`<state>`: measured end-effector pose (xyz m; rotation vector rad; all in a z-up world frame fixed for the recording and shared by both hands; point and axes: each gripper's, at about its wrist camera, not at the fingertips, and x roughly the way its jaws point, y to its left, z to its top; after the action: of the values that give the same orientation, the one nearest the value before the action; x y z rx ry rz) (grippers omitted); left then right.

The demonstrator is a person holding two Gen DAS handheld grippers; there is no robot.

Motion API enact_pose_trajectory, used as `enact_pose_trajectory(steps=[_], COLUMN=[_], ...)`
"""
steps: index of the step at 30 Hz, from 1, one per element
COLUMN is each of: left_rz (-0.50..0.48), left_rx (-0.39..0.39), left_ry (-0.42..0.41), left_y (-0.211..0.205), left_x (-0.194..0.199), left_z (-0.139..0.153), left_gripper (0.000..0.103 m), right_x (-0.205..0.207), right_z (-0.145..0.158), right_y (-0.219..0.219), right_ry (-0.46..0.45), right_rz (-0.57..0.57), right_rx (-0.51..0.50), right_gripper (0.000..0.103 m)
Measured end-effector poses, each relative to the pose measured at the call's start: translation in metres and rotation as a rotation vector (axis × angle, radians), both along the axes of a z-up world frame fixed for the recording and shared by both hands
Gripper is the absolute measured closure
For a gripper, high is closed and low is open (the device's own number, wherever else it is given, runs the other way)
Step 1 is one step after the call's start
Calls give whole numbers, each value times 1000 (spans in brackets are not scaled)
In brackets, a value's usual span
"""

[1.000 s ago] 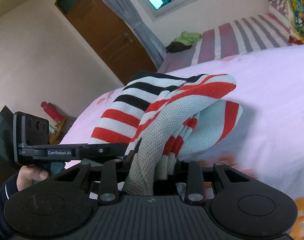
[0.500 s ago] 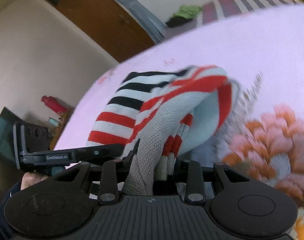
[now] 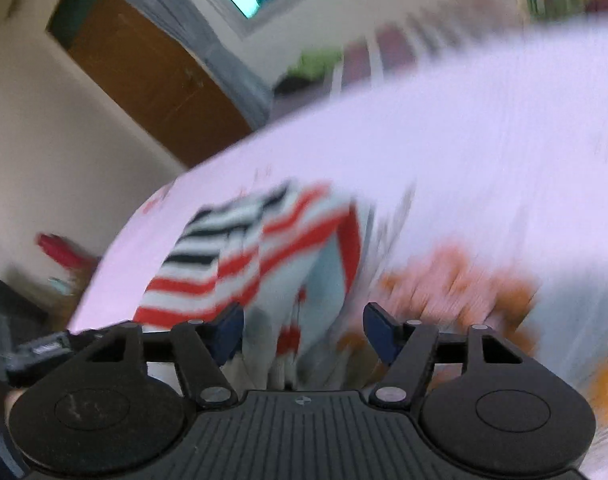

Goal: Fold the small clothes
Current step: 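Lay the folded striped sweater down and open both tools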

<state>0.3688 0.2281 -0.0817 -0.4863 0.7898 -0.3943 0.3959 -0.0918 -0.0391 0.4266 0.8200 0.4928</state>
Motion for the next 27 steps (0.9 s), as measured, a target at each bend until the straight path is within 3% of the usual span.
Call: enact_pose_trajectory(steps=[1,3,4,7,8,10,12,16,19,21,25,27], left_rz=[-3,-47,-77,-144,-160,-156,-166,-126,-110,-123,-108,-88], left_rx=[24,99,150,323,338,317,332,320,317,315,479,446], left_ry=[-27,-72,-77,-63,-61,-53,-62,-112,-162,-153,-104,-73], left_y=[-6,-29,-42,-76,-81,-78,-78,-68,-64,-68,-85,-83], left_x=[-1,3,6,14,16,16,15,-11,-46,-64,-80,-79], left_z=[7,18,18,9,5,4,6,21,30,28,15,10], left_gripper=[66,66,61,62,63,63,63,64,64,64,59,57], right_x=[-1,-3,-6,9,14,19,19,-10,-52,-75,-92,-89], right_z=[9,19,18,-13,-27,-36,-35,-5,20,24,2,-17], right_y=[9,35,53,91,96,91,94,87,80,88,109,114], right_ry=[-41,-116,-137,-73,-44,-12,-12,-80,-139,-158,-151,-107], right_rz=[24,75,102,159,156,114,112,69,116,173,214,206], right_rx=[-44,-154,-202,-347,-394,-334,-352,-322,-278,-277,-434,-496], right_gripper=[67,67,67,68,68,66,66,67,67,67,67,67])
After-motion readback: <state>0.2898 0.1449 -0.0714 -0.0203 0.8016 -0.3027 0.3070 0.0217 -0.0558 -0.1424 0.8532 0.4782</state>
